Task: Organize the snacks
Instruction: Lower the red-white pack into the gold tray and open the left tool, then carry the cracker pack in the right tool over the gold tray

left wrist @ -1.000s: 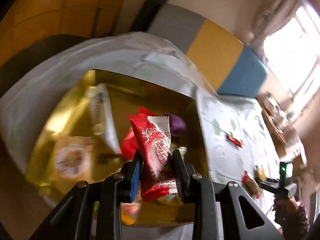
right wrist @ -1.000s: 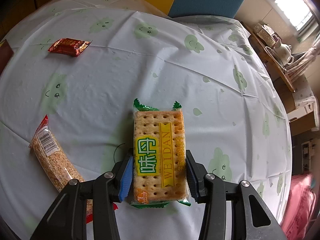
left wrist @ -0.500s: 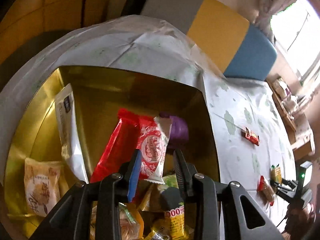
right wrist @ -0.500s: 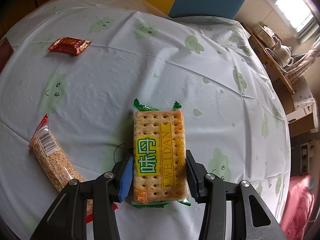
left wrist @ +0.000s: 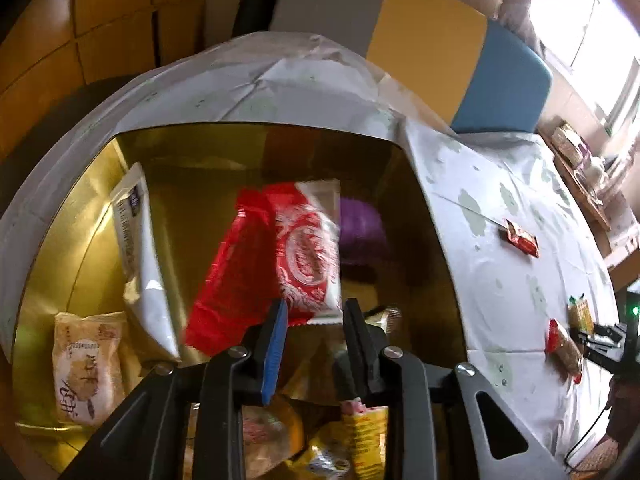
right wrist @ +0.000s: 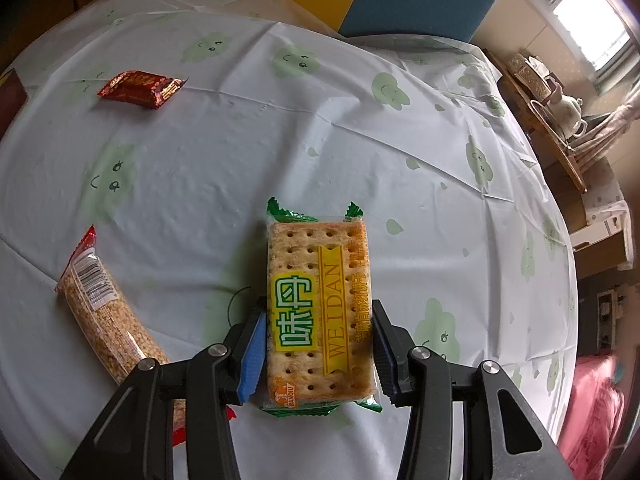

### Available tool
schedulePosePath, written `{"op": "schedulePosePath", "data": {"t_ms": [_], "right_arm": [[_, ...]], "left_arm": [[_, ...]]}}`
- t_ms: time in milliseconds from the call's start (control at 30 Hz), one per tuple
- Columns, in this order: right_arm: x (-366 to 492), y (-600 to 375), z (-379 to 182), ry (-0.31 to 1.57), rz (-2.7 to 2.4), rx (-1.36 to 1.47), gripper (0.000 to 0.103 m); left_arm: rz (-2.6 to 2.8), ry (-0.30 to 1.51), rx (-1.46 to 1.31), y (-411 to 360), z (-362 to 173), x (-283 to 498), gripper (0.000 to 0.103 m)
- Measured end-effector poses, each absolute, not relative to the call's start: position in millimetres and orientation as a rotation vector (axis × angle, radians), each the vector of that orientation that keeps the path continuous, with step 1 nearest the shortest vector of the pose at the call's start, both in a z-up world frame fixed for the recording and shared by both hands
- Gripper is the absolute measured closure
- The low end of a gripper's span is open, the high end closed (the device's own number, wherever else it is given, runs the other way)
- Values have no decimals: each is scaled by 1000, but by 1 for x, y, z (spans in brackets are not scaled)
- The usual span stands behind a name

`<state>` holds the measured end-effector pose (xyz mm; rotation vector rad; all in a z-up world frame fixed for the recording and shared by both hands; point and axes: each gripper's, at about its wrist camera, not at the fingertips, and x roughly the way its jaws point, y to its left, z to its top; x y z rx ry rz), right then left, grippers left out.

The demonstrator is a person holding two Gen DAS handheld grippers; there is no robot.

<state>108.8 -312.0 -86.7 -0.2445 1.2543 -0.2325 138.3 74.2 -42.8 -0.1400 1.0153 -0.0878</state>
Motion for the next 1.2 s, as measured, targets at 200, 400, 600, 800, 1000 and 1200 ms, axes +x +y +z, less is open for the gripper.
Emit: {"op": "schedulePosePath", "data": {"t_ms": [200,400,600,800,1000,1200], "right_arm": [[108,-312,-87,1254,-233,-248,55],[108,-310,-86,1250,-233,-265,55],[106,-307,-86,1246,-240,-276,56],[106,-305,-86,1242,-241,-280,56],[105,-306,-86,1240,-234,-285,56],[104,-305,-86,1235,-231,-299,56]], "left_arm": [[-81,984,-93,64,-34,129,74],[-64,960,-92,63,-24,110,74],[-68,936,-89,63,-16,92,74],[-69,918,-86,65,-10,79,74],[-52,913,-91,74,-8,68,74],[-8,915,-122,95,-10,58,74]]}}
